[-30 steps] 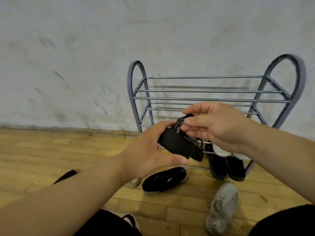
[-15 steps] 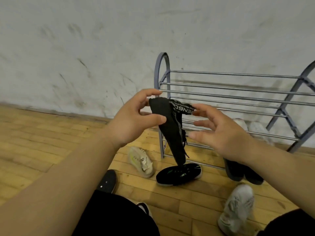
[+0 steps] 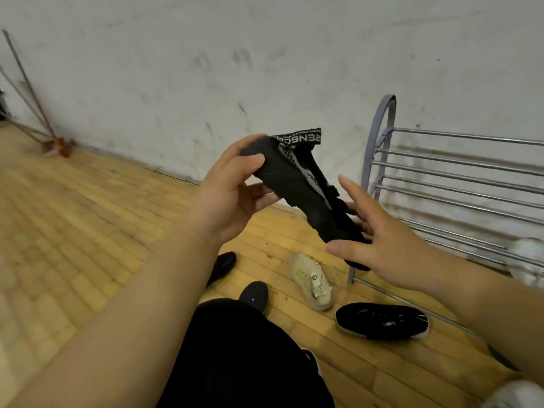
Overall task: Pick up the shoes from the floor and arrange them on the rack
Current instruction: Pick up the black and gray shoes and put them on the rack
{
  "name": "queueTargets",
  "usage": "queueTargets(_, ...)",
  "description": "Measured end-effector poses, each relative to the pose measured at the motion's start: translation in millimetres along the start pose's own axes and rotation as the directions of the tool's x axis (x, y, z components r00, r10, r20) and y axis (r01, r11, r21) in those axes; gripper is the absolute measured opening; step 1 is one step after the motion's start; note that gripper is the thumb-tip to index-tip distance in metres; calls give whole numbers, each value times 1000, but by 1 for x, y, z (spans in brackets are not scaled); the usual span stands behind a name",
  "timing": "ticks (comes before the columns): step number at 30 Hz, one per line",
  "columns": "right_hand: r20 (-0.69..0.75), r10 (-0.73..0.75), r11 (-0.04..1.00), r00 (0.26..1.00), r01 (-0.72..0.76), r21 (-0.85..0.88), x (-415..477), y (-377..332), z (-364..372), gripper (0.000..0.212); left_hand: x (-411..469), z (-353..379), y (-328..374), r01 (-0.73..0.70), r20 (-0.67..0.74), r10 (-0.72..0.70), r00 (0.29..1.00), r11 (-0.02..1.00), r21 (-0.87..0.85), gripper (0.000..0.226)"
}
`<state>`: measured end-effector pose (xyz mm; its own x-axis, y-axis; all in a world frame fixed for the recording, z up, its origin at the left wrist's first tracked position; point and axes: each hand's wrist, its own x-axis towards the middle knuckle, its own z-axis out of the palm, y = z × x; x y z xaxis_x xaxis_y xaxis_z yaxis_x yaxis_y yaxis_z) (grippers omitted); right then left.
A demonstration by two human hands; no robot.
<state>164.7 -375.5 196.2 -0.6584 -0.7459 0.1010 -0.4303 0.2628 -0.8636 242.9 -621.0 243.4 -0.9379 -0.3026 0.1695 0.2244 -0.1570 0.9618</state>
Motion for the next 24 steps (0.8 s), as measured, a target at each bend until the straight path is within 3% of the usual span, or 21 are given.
queueTargets(6,253,-25,994,967,51,-98,55,-38,61,97,-68,-98,-15,-22,-266,-34,963,979,-203,54)
queueTargets(10,433,-20,969,901,124,-212,97,-69,117,101,-126,-166,-29,5,-397,-91,913,977,-213,87)
queueTargets(15,624,94,893,775,211,-397,111,-93,211,105,-215,-232,-74,99,-593,-201,780,975,-201,53)
queueTargets(18,689,107,853,717,290,-435,88,-77,265,107,-268,-250,-97,156,-678,-278,680,959,-237,66)
queueTargets(20,727,96,794,679,389,-468,68,-60,285,107,-299,-257,-111,203,-697,-331,635,943,-263,73)
queueTargets(24,770,115,712,628,489,-505,47,-42,293,104,-336,-256,-136,340,-598,-444,668,896,-286,72)
